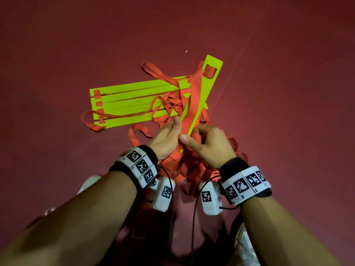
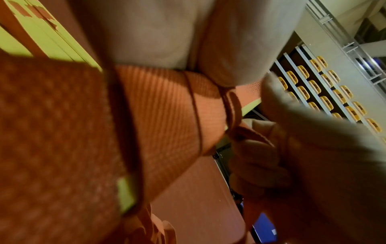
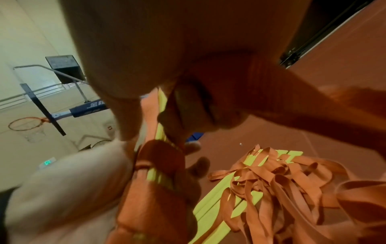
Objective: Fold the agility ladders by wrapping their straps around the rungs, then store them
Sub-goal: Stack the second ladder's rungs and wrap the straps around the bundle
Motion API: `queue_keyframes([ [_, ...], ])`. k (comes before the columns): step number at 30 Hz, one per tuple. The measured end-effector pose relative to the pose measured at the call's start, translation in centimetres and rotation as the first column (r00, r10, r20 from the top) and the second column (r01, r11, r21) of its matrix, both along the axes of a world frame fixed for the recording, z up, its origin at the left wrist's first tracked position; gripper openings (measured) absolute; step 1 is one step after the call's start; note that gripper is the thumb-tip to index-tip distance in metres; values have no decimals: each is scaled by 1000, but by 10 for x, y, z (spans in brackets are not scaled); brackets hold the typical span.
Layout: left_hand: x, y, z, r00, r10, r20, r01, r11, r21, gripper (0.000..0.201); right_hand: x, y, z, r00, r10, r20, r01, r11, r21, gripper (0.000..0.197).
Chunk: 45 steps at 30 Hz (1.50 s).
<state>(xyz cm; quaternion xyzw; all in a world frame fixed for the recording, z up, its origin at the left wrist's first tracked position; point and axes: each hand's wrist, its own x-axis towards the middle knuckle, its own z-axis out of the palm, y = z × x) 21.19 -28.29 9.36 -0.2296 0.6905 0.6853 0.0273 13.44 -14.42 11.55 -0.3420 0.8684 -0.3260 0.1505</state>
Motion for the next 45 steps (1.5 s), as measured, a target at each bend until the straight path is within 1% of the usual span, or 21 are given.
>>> queue_keyframes([
  [2, -1, 4, 3, 998, 41, 51, -43, 998, 41, 83, -1, -2, -6, 998, -41, -43, 41, 999, 10, 45],
  [4, -2, 4, -2, 989, 103, 102, -119, 979, 163, 105, -3, 0, -10, 996, -74, -45, 75, 997, 19, 41],
  [5, -3, 1, -11, 986, 120, 112, -144, 961, 236, 108, -3, 1, -11, 995, -88, -39, 89, 996, 27, 41],
  [6, -3, 0, -17, 985, 132, 109, -158, 946, 283, 97, -3, 2, -13, 994, -102, -39, 104, 994, 38, 40],
  [8, -4, 2, -21, 984, 155, 90, -176, 934, 311, 56, -4, 5, -15, 988, -147, -55, 150, 987, 58, 36],
  [10, -5, 4, -24, 988, 147, 51, -155, 925, 347, 29, -6, 8, -16, 977, -207, -40, 210, 976, 63, 26],
  [13, -5, 6, -24, 995, 98, -4, -91, 930, 355, 15, -10, 11, -17, 983, -181, -10, 182, 979, 98, 18],
  [16, -4, 6, -23, 999, 33, 0, -31, 940, 340, 6, -8, 9, -17, 991, -136, 9, 132, 978, 160, 20],
  [18, -2, 4, -26, 1000, 10, 15, -14, 950, 312, 8, -8, 9, -16, 987, -144, 69, 130, 975, 180, 21],
  [19, 0, 2, -28, 1000, 0, 27, -9, 954, 301, 14, -8, 9, -15, 982, -146, 122, 122, 975, 186, 21],
  [22, 4, -1, -36, 998, -27, 59, 10, 961, 276, 59, -5, 12, -12, 908, -122, 400, 64, 986, 156, 22],
  [23, 5, -2, -38, 998, -40, 52, 24, 959, 281, 69, -4, 13, -11, 869, -117, 481, 59, 989, 135, 22],
  [24, 5, -3, -41, 998, -48, 38, 34, 955, 293, 71, -3, 14, -10, 845, -109, 523, 52, 991, 122, 23],
  [27, 7, -5, -45, 997, -83, 1, 78, 943, 323, 61, -3, 17, -6, 863, -91, 496, 16, 988, 154, 25],
  [30, 8, -6, -45, 993, -116, -14, 115, 942, 315, 40, -10, 21, -4, 922, -72, 380, -15, 975, 221, 33],
  [33, 9, -8, -43, 989, -138, -48, 146, 921, 360, 33, -15, 25, -7, 961, -29, 275, -45, 965, 259, 37],
  [37, 12, -9, -42, 987, -134, -84, 154, 934, 323, 34, -14, 28, -8, 941, 21, 337, -107, 965, 238, 31],
  [39, 12, -7, -43, 991, -110, -82, 130, 945, 301, 24, -15, 29, -7, 939, 43, 342, -134, 960, 247, 26],
  [40, 11, -6, -45, 991, -108, -80, 127, 946, 300, 18, -16, 28, -6, 939, 40, 341, -131, 960, 249, 22],
  [42, 10, -4, -48, 990, -118, -80, 136, 950, 280, 22, -17, 26, -3, 933, 19, 360, -108, 967, 230, 14],
  [45, 9, 1, -46, 986, -128, -108, 152, 955, 255, 22, -16, 24, 2, 943, -6, 333, -71, 973, 217, 15],
])
